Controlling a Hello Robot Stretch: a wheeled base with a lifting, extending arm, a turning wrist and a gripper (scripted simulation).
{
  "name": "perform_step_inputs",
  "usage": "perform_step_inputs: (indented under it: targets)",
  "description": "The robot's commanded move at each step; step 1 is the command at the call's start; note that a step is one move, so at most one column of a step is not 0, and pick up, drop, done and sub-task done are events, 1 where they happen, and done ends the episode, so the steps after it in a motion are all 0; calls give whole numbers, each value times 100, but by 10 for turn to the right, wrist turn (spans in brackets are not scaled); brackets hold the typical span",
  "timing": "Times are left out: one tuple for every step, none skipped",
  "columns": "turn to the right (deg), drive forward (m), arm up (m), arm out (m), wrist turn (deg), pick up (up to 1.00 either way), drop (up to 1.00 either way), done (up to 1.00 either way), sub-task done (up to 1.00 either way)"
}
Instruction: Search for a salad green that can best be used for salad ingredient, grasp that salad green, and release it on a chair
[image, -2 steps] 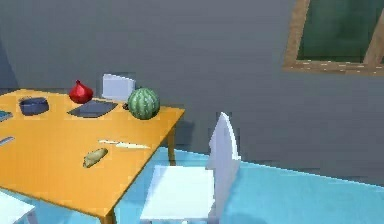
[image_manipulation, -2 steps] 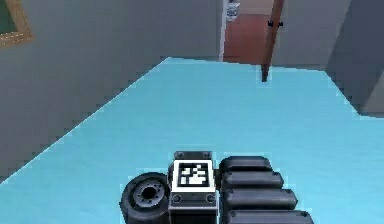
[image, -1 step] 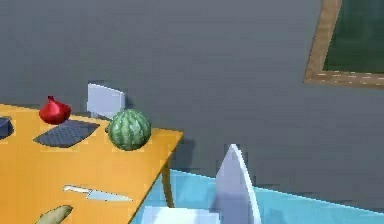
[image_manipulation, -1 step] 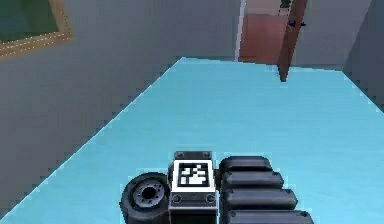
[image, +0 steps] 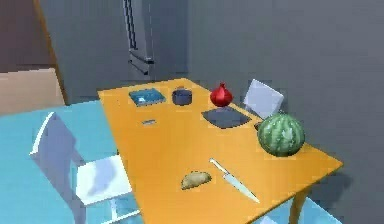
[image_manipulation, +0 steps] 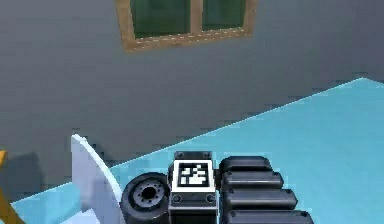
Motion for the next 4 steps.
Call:
perform_step_inputs:
  targets:
    - [-450,0,0,0,0,0,0,0,0]
    - [-450,0,0,0,0,0,0,0,0]
    - [-240,0,0,0,0,0,0,0,0]
    - [450,0,0,0,0,0,0,0,0]
